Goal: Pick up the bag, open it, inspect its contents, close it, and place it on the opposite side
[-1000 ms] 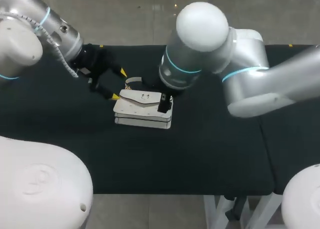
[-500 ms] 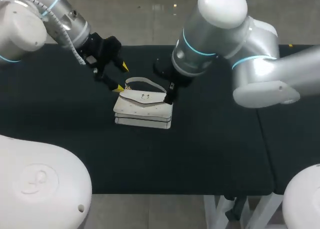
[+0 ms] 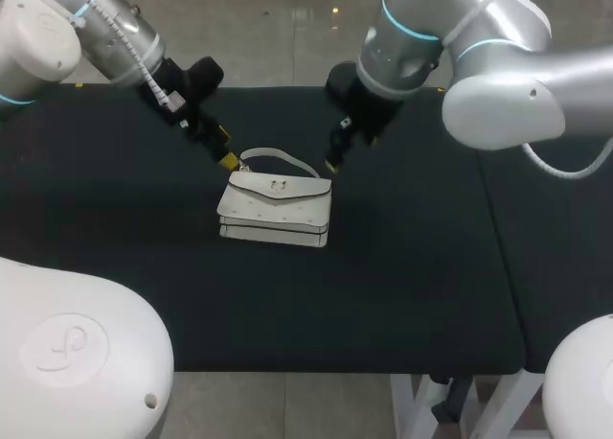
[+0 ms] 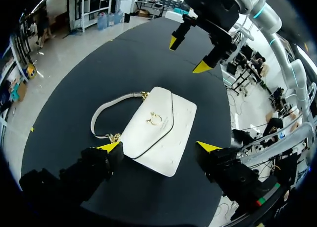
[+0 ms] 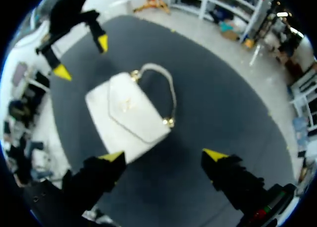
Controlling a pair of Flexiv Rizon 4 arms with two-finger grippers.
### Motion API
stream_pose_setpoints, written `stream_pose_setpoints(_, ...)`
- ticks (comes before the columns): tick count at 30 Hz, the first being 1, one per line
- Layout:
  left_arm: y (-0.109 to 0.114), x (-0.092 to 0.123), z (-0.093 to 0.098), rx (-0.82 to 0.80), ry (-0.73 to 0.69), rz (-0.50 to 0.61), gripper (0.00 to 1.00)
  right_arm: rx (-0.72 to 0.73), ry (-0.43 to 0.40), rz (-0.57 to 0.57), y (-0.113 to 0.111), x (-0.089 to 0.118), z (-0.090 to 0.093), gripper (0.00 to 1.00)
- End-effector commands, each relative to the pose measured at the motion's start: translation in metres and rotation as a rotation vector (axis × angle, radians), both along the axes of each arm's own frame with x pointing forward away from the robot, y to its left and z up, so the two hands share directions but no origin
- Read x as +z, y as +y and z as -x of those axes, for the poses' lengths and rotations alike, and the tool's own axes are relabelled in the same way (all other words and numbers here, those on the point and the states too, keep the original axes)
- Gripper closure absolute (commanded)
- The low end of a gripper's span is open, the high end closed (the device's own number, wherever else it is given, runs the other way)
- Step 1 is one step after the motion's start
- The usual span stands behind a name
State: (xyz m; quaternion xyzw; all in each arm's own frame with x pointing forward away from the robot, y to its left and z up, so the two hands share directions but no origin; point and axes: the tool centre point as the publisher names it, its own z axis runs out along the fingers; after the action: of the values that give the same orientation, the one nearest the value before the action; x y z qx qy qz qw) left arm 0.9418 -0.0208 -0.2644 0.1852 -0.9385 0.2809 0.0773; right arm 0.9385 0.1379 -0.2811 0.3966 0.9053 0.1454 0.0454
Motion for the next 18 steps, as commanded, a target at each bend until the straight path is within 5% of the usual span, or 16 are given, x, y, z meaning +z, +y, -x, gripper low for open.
stream_pose_setpoints(1, -0.0016, 0.0003, -0.0009, 0.455, 0.308, -0.032, 0.0, -0.552, 0.272, -0.176, 0.0021, 0.0024, -0.0046, 0.0)
stream_pose_setpoints(11, -0.0016, 0.0003, -0.0009, 0.455, 0.308, -0.032, 0.0, -0.552, 0.272, -0.176, 0.0021, 0.0024, -0.0046, 0.0)
stream_pose_setpoints(18, -0.0015, -0.0077, 0.0023, 0.839, 0.607, 0.151, 0.0, -0.834, 0.495, -0.415, -0.0021, -0.0073, -0.0126, 0.0)
